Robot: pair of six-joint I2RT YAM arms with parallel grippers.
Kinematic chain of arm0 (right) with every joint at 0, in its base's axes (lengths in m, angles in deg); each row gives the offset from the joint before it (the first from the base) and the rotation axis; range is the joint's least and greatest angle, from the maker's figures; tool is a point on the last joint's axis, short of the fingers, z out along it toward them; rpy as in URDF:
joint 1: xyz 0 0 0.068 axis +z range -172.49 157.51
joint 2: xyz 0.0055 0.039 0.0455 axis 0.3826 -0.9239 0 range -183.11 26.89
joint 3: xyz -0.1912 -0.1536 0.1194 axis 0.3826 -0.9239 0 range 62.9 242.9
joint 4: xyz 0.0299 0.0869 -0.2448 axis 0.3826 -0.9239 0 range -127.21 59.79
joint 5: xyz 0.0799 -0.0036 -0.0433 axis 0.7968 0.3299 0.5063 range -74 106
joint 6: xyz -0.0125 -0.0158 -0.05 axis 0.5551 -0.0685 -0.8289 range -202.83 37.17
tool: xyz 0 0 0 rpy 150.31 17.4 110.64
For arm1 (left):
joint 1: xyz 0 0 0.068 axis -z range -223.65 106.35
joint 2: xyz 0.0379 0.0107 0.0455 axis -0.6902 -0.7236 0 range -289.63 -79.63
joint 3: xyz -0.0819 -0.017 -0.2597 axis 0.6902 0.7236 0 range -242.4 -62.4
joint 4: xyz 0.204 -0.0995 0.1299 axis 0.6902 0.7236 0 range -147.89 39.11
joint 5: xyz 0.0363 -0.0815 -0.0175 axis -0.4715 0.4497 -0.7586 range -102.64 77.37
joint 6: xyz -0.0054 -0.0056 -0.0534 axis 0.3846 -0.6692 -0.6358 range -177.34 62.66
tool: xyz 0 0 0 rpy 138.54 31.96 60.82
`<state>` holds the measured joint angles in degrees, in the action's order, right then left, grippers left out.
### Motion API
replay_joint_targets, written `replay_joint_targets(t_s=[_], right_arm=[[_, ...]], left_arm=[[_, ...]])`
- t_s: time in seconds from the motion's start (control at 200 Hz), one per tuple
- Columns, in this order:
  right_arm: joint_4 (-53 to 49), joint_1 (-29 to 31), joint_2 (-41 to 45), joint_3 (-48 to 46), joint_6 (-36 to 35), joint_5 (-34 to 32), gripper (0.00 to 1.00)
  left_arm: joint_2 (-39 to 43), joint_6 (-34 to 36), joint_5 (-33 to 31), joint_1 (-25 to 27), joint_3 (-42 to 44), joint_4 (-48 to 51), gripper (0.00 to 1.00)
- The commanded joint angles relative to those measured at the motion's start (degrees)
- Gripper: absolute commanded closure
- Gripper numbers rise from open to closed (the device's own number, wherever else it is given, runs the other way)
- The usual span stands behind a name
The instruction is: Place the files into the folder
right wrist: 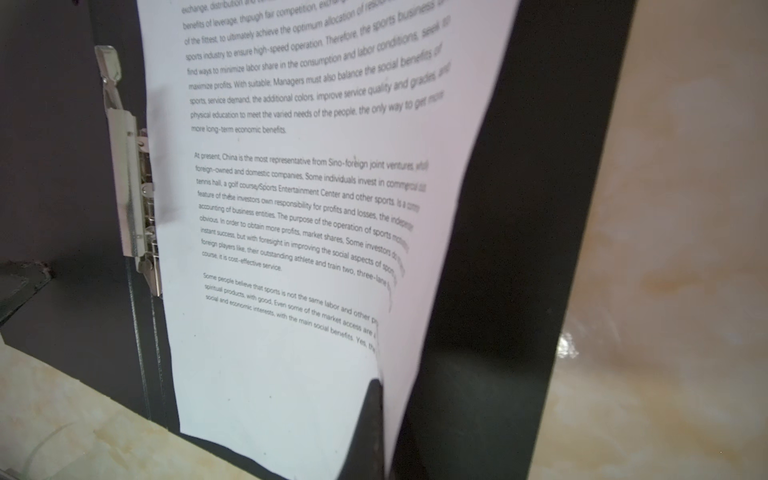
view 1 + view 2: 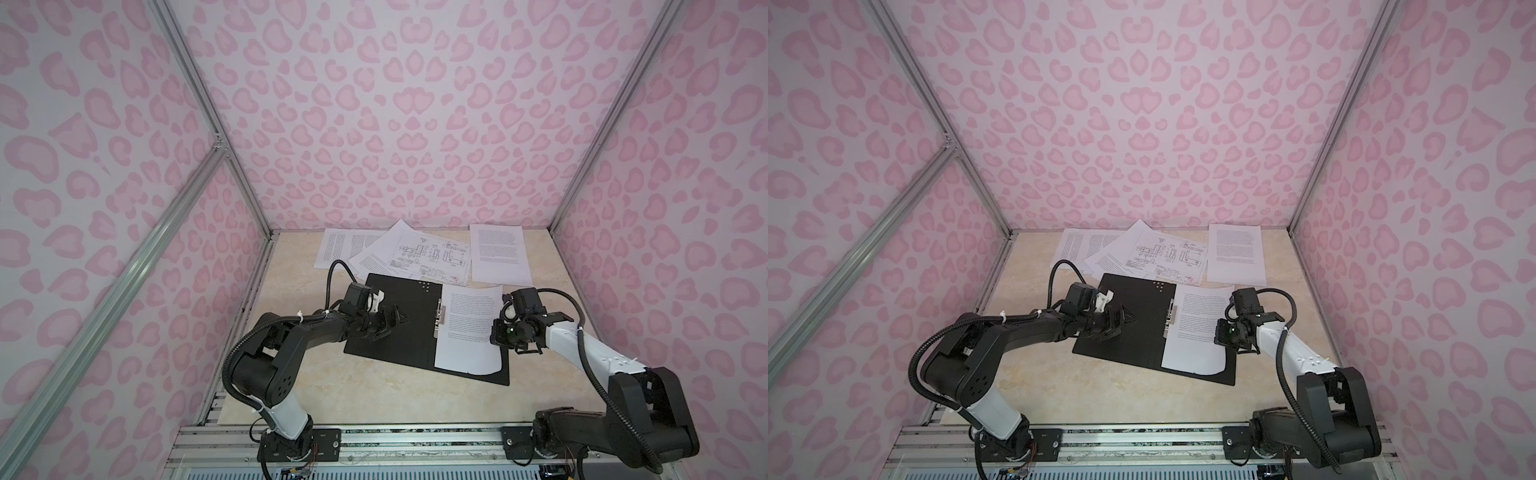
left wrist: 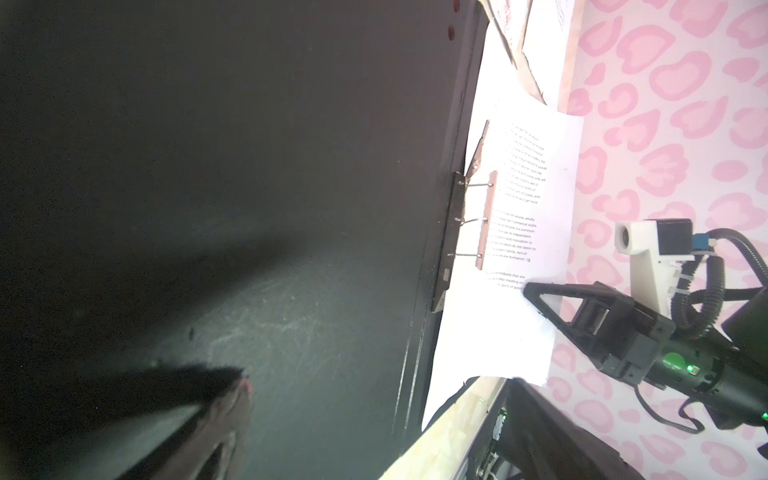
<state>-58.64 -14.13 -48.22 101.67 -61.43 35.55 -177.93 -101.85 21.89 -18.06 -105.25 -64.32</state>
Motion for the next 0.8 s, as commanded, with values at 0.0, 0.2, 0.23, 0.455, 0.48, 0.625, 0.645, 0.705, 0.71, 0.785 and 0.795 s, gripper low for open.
replay_joint_targets(t_s=[0.0, 0.2, 0.23, 0.455, 0.48, 0.625, 0.645, 0.705, 0.71, 0.785, 0.795], right_arm=[[0.45, 0.14, -0.28, -0.27, -0.22, 0.14, 1.0], [1.05, 0.08, -0.85, -0.53, -0.14, 0.65, 1.0], [1.0, 0.08, -0.97, -0.44, -0.07, 0.51, 0.96], [1.08, -1.22, 0.14, -1.21, 1.99, -1.85, 0.46], [1.18, -1.58, 0.23, -1.3, 2.36, -2.07, 0.41], [2.82, -5.09, 1.14, -2.89, 4.66, -2.46, 0.1], [3.22, -6.1, 1.63, -3.35, 4.97, -2.33, 0.05], [3.37, -8.41, 2.61, -3.65, 5.12, -2.66, 0.03], [3.33, -8.65, 2.69, -3.63, 5.04, -2.8, 0.03], [2.06, -11.33, 4.16, -2.63, 4.95, -4.76, 0.03], [1.88, -11.67, 4.38, -2.53, 4.96, -4.98, 0.03]], left_arm=[[-4.0, 0.48, -17.01, 0.0, 1.91, 24.38, 0.01], [-4.0, 0.4, -16.77, -0.01, 1.83, 24.44, 0.02], [-3.93, 0.45, -16.85, 0.08, 1.84, 24.45, 0.02], [-3.82, 0.23, -16.77, 0.04, 1.83, 24.39, 0.02], [-3.83, 0.23, -16.68, 0.04, 1.93, 24.37, 0.01], [-3.49, 0.24, -16.29, -0.01, 1.88, 24.33, 0.01], [-3.39, 0.34, -16.12, 0.01, 1.95, 24.32, 0.02], [-3.04, 0.57, -15.37, 0.0, 1.76, 24.37, 0.01], [-3.0, 0.57, -15.28, 0.04, 1.7, 24.37, 0.02], [-2.33, 1.1, -14.0, 0.02, 1.09, 24.96, 0.02], [-2.16, 1.18, -13.86, 0.0, 0.99, 25.0, 0.01]])
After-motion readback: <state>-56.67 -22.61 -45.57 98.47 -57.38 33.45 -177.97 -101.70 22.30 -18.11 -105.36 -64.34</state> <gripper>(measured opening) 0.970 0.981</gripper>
